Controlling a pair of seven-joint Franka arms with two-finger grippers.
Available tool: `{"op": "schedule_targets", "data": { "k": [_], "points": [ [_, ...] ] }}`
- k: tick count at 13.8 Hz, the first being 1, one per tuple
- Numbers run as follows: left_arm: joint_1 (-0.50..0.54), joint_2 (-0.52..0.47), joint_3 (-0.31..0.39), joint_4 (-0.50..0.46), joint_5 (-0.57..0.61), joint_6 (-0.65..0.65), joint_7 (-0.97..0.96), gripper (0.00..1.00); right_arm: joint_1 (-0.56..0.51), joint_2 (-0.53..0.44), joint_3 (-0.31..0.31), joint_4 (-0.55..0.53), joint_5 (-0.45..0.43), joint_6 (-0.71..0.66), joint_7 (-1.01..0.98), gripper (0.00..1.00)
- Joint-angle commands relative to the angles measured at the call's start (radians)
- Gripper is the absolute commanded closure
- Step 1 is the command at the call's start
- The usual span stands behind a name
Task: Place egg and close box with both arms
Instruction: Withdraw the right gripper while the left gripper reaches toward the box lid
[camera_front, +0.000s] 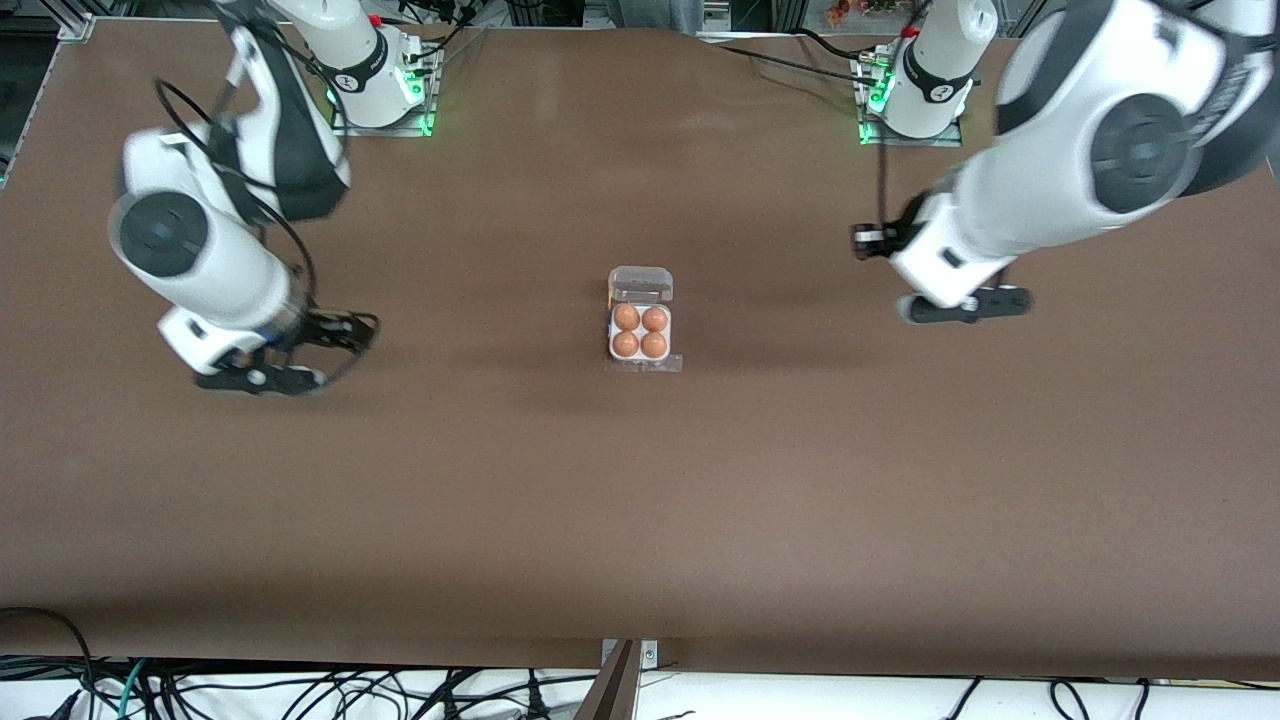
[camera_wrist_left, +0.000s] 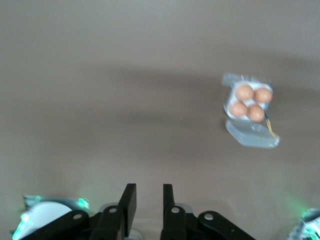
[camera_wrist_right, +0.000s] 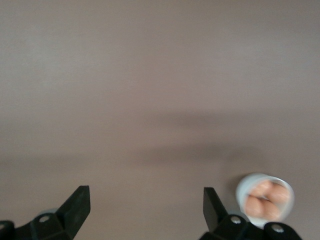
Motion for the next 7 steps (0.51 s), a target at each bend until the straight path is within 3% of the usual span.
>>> {"op": "schedule_targets", "data": {
  "k": [1,3,7],
  "points": [
    [-0.004,0.096,-0.075,0.024,-0.072,-0.016,-0.105,0.79,-0.008,-0.131,-0.055,-0.034,-0.001,-0.063,-0.023,0.0],
    [-0.059,0.142,-0.077,0.025,-0.1,-0.013,-0.156,0.91,-0.008,-0.143,-0.082,0.058,0.003,-0.175,-0.028,0.0],
    [-0.154,0.242,-0.077,0.027,-0.103,0.016,-0.256,0.94,-0.008,-0.15,-0.145,0.193,0.023,-0.295,-0.098,0.0]
  ]
}}
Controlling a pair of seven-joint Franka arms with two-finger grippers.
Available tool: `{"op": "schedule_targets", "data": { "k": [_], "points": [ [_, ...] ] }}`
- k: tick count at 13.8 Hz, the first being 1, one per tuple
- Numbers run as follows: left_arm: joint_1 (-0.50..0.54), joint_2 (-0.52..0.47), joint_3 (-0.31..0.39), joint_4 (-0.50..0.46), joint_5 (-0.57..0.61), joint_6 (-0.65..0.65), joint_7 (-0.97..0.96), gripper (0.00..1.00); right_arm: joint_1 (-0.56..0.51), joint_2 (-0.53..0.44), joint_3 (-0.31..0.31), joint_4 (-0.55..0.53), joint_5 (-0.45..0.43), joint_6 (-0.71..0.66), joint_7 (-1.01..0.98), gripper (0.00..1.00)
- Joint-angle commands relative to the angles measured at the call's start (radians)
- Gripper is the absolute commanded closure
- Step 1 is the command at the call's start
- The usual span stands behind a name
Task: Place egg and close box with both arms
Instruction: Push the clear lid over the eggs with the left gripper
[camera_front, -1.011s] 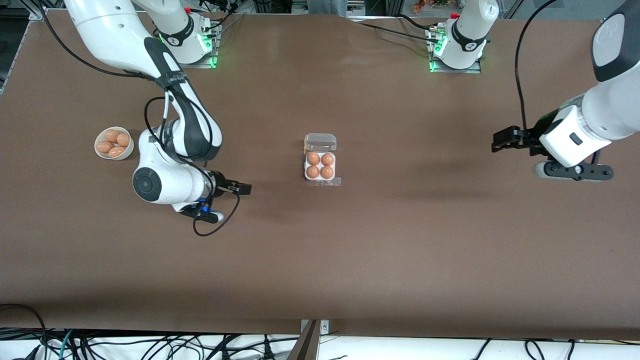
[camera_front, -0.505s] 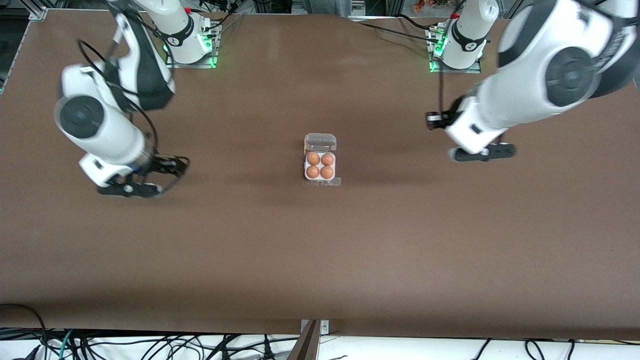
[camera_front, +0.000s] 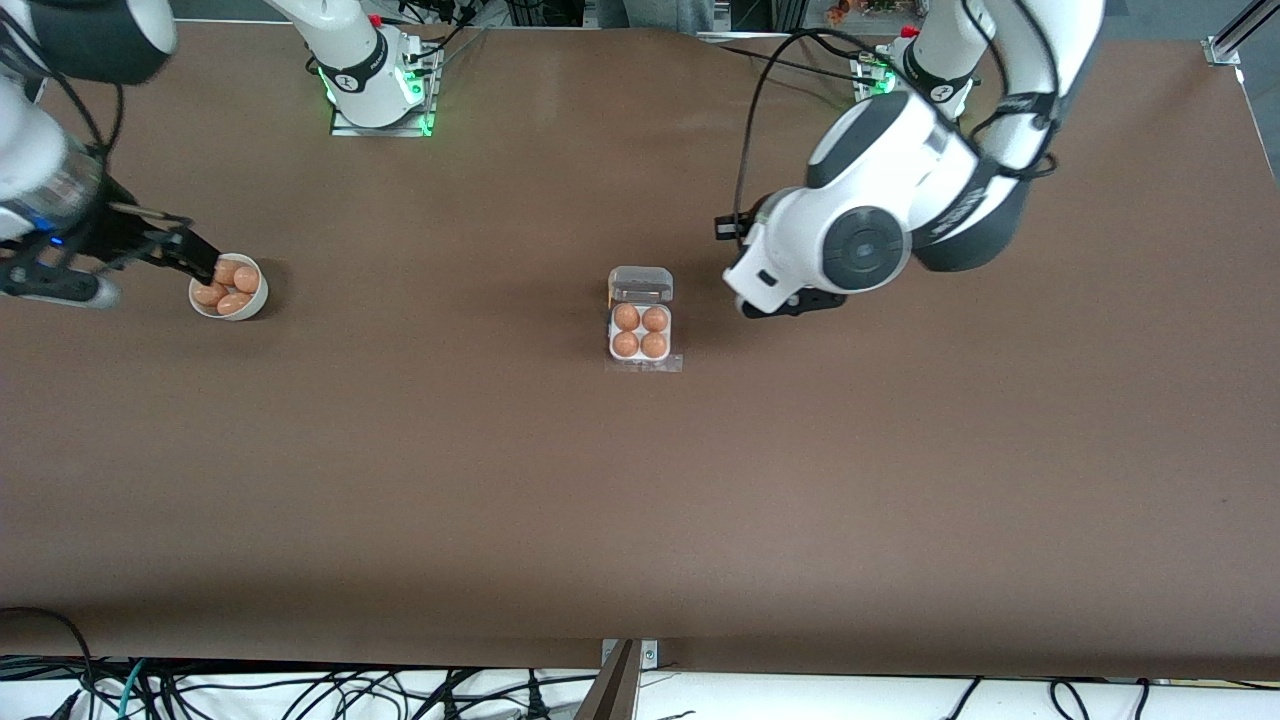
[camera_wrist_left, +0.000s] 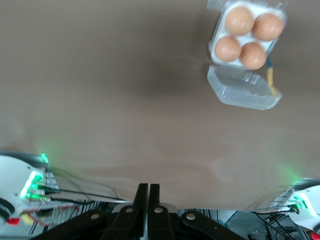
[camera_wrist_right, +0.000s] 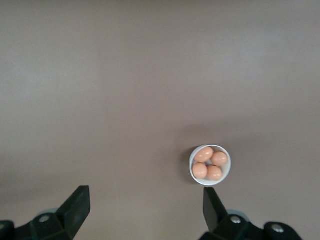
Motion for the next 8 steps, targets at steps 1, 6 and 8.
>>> {"op": "schedule_targets", "data": {
  "k": [1,6,8],
  "points": [
    [-0.047,0.069,0.0,0.028,-0.022,0.038,-0.064,0.94,-0.001,-0.002,-0.027,0.078,0.018,-0.066,-0.024,0.0],
    [-0.116,0.16,0.0,0.028,-0.058,0.166,-0.116,0.94,-0.003,-0.021,-0.033,0.072,0.098,-0.048,-0.021,0.0],
    [-0.145,0.184,0.0,0.028,-0.059,0.217,-0.127,0.94,-0.003,-0.02,-0.028,0.072,0.098,-0.051,-0.018,0.0]
  ]
}}
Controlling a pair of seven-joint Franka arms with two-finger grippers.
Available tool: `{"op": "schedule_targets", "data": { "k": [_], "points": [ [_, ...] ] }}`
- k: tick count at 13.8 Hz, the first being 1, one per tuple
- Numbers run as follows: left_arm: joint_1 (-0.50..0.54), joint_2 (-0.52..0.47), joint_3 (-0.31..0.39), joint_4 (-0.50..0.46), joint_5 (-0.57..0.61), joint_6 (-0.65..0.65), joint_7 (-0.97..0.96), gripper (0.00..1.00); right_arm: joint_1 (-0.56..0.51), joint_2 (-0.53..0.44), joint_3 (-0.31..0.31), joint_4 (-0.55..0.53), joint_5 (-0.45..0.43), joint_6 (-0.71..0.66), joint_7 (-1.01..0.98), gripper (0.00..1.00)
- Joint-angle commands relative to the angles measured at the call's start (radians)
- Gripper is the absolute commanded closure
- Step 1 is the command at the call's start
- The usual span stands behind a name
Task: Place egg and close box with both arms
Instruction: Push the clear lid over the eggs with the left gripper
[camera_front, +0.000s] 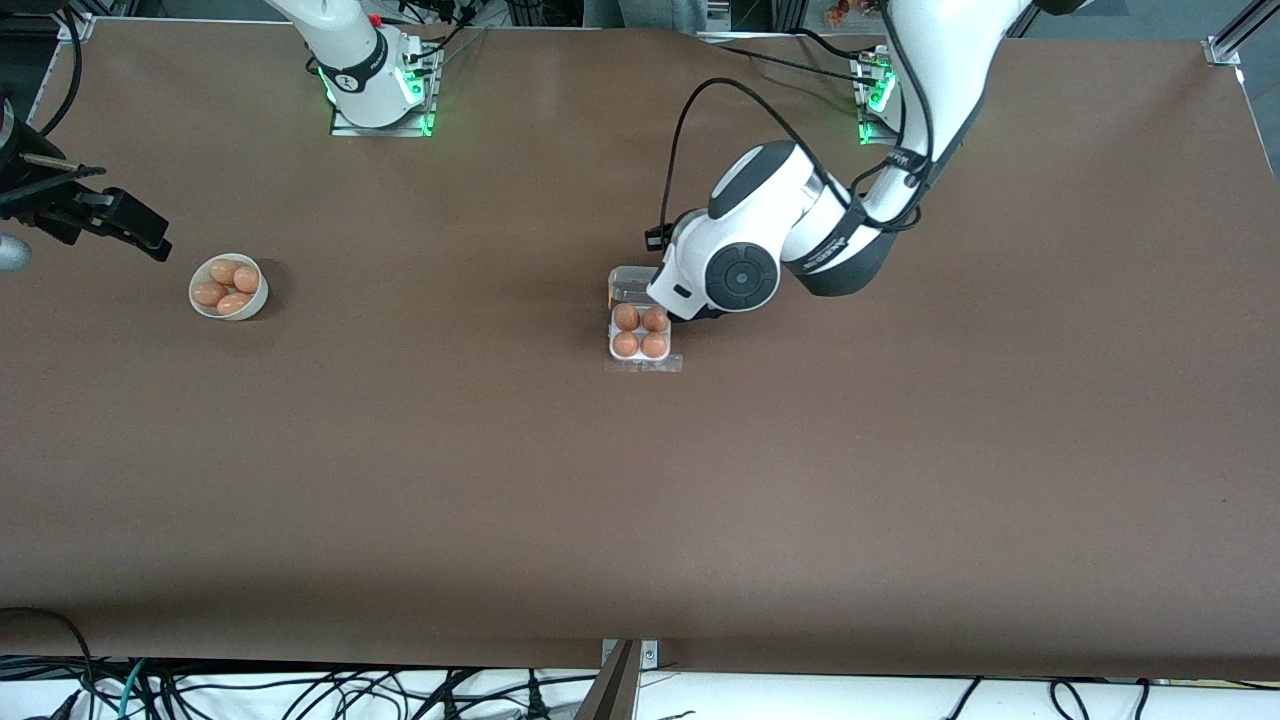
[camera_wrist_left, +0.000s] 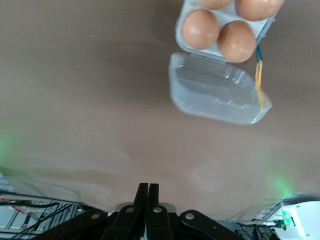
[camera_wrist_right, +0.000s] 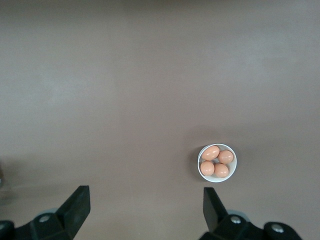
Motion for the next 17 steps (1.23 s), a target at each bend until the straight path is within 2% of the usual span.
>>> {"op": "schedule_targets", "data": {
  "k": [1,4,10,17],
  "points": [
    [-0.044,0.044,0.003,0.027,-0.02,0.049,-0.038,0.94,-0.002,-0.004,0.001,0.003,0.022,0.0,-0.002,0.0],
    [-0.078,0.073,0.005,0.026,-0.017,0.107,-0.073,0.94,-0.015,0.006,-0.006,0.003,0.108,0.015,0.003,0.0],
    [-0.109,0.11,0.017,0.023,-0.007,0.182,-0.074,0.94,-0.013,0.009,-0.011,0.002,0.086,0.035,0.001,0.0],
    [-0.121,0.11,0.036,0.026,0.087,0.239,-0.07,0.94,-0.014,0.024,-0.02,0.002,0.083,0.035,0.001,0.0]
  ]
}}
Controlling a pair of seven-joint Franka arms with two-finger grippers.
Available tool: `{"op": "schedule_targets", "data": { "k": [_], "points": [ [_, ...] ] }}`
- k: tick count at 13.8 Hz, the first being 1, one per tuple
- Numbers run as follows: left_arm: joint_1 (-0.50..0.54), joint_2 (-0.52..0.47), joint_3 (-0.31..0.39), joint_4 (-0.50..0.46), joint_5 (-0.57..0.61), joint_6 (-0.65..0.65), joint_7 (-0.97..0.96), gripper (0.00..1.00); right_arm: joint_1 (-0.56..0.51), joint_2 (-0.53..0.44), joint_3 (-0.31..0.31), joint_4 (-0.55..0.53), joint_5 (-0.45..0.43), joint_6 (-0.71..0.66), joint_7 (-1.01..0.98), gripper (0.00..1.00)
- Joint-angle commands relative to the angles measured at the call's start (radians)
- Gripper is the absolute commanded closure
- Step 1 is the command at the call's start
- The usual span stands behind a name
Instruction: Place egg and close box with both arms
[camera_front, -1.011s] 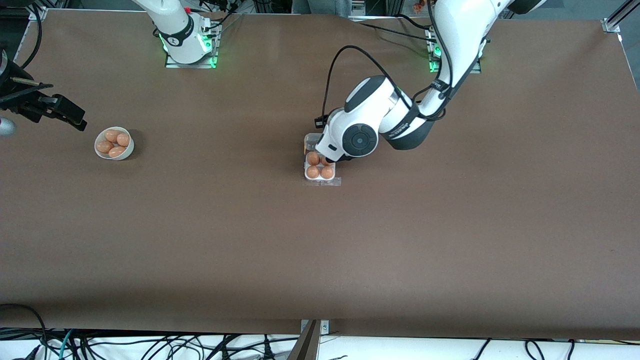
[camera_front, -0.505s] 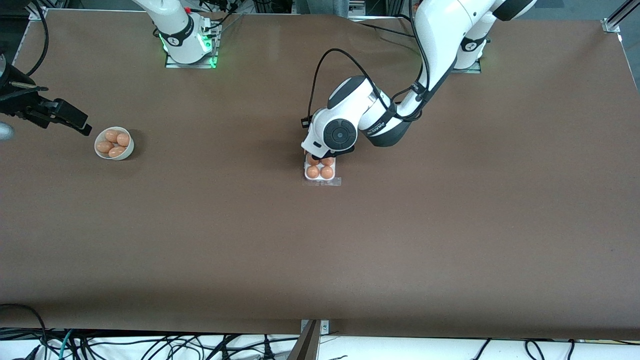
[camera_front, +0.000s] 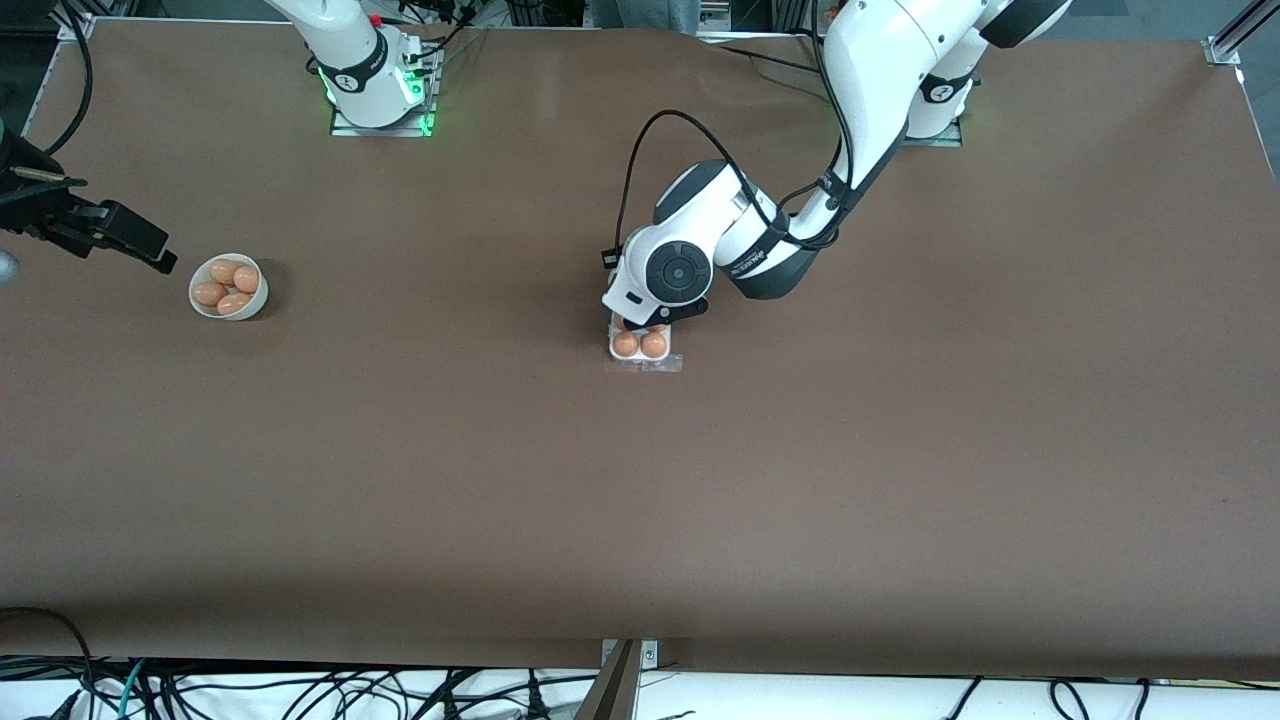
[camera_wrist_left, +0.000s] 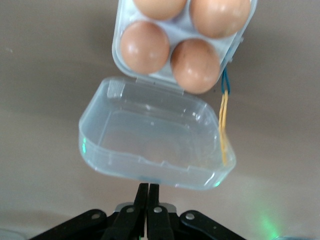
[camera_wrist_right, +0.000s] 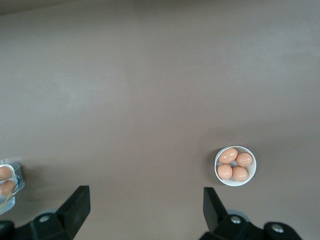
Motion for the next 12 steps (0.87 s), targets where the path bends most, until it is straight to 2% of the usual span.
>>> {"op": "schedule_targets", "data": {
  "k": [1,8,12],
  "points": [
    [-0.02,0.005,0.016,0.021,0.056,0.026,-0.007,0.94,-0.004,0.003,0.001,0.002,0.002,0.002,0.002,0.0],
    [-0.028,0.018,0.039,0.024,0.069,0.077,0.008,0.95,0.0,0.003,0.003,0.002,0.0,0.004,0.0,0.0],
    [-0.028,0.016,0.053,0.066,0.069,0.075,0.006,0.95,-0.001,0.003,0.003,0.002,0.0,0.002,0.0,0.0]
  ]
}}
